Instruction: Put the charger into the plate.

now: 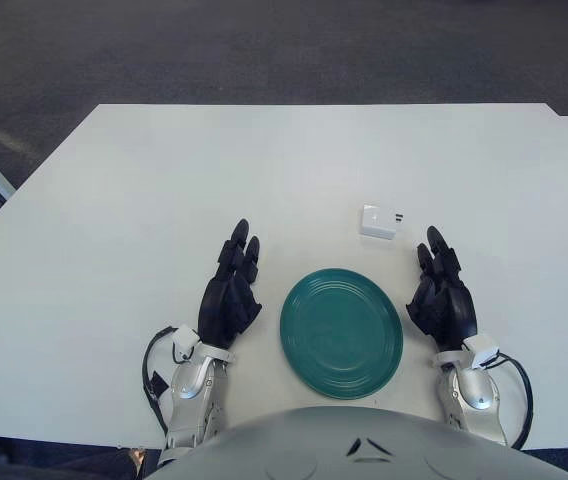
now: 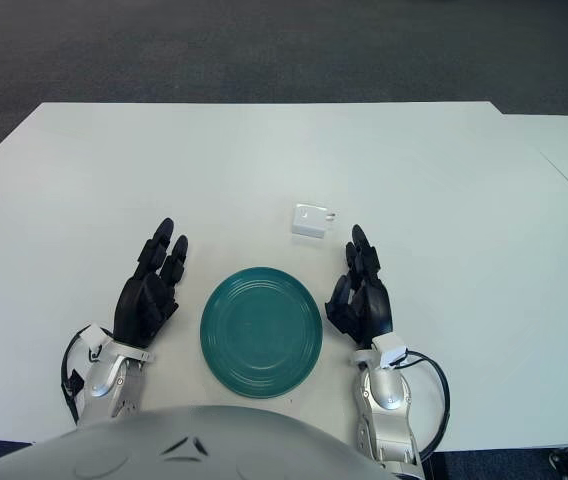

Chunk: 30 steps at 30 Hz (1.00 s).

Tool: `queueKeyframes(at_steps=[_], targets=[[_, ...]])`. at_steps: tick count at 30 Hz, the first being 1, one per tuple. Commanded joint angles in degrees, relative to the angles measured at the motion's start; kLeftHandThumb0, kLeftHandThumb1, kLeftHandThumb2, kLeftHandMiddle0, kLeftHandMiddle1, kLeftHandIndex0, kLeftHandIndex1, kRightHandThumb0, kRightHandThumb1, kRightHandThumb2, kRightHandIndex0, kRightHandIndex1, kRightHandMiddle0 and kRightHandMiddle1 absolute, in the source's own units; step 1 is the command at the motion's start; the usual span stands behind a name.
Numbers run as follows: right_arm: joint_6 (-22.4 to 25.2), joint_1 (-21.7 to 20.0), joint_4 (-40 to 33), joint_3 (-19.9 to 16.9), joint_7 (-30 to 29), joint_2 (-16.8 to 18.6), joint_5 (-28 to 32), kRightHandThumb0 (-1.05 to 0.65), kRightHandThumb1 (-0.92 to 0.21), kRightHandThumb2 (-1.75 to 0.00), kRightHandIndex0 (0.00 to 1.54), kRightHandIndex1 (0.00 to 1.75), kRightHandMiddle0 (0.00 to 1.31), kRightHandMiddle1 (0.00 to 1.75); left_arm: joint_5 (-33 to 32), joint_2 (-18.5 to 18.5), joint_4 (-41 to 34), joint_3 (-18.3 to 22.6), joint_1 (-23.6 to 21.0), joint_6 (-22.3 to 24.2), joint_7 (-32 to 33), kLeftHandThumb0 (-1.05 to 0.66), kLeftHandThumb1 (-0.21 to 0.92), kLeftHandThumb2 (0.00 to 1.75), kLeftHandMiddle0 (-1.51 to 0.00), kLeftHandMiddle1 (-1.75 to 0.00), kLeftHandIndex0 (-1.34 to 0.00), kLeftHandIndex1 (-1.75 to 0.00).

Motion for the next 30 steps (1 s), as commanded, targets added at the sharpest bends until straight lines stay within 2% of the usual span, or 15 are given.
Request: queueKeyframes(at_steps=[1, 17, 25, 30], targets=[[3.5, 2.1, 2.2, -0.3, 0.1, -0.4, -0.1, -0.78, -0.92, -1.0, 0.01, 0.0, 0.0, 0.11, 0.1, -0.3, 3.7, 0.0, 2.1, 2.3, 1.3, -1.05, 0.92, 0.92, -0.11, 0.0, 0.0, -0.18], [4.8, 1.7, 1.8, -0.6, 0.7, -1.0, 0.5, -0.81, -0.92, -1.0, 0.03, 0.01, 0.0, 0.11, -1.3, -0.8, 4.0, 0.0, 2.0, 3.6, 1.4, -1.05, 0.92, 0.91, -0.08, 0.0, 0.0, -0.15], [5.3, 1.5, 1.4, -0.7, 0.4, -0.8, 0.4, -0.81, -0.92, -0.99, 0.03, 0.01, 0.0, 0.1, -0.2, -1.3, 5.1, 0.3, 1.6, 2.6, 2.6, -1.05, 0.92, 0.92, -0.09, 0.0, 0.0, -0.16], [8.0, 0.9, -0.9, -1.9, 0.0, -1.5, 0.7, -0.81, -0.92, -0.98, 0.03, 0.01, 0.0, 0.1, -0.6, -1.5, 5.0, 0.3, 1.6, 3.7, 3.0, -1.05, 0.92, 0.92, -0.08, 0.0, 0.0, -0.14]])
